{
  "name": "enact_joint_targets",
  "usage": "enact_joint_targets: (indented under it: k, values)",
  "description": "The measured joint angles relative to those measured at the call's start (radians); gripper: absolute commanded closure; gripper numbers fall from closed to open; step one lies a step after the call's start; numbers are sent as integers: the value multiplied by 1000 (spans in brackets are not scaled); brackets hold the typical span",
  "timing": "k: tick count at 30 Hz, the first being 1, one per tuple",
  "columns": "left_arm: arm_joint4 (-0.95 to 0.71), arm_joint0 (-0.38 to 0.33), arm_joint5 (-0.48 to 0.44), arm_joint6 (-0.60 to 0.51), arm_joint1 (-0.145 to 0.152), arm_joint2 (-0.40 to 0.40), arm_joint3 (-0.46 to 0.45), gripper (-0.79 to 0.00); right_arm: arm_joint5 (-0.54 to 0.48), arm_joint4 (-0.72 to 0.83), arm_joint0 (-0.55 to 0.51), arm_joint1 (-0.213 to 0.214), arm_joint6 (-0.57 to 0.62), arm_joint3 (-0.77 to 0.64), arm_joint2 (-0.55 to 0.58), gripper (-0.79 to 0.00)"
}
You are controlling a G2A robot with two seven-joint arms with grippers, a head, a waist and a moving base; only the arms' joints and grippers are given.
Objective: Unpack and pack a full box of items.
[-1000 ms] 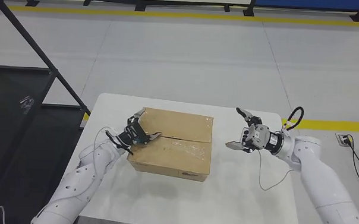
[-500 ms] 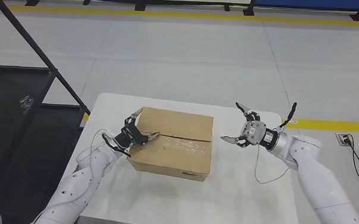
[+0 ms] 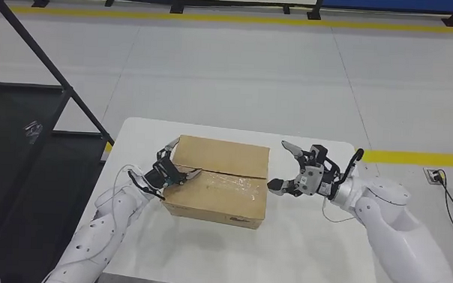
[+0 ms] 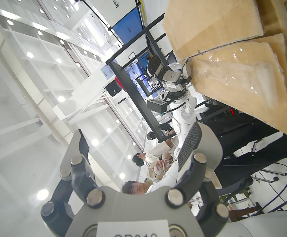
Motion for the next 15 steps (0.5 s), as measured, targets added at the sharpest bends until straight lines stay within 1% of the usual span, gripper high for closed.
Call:
enact_joint_targets:
  k: [5, 7, 8, 10, 12, 14, 15]
  values:
    - [1, 4, -1, 3, 0, -4, -6, -785, -5, -4, -2, 0, 4, -6, -3, -785]
    - [2, 5, -4, 2, 0, -5, -7, -785, -66, -60, -9, 0, 33, -43, -20, -785]
    - [3, 6, -4, 1, 0, -6, -8, -785, -107, -113, -8, 3, 35, -59, -28, -785]
    - [6, 7, -5, 1, 0, -7, -10, -785, -203, -279, -11, 11, 35, -99, -42, -785]
    - [9, 9, -6, 0, 0, -9, -12, -785, -302, -440, -20, 20, 97, -122, -47, -785]
    - [9, 11, -6, 0, 1, -12, -15, -785, -348, -568, -32, 29, 134, -134, -50, -785]
    - [8, 13, -7, 1, 1, -13, -16, -785, -342, -651, -37, 34, 153, -158, -60, -785]
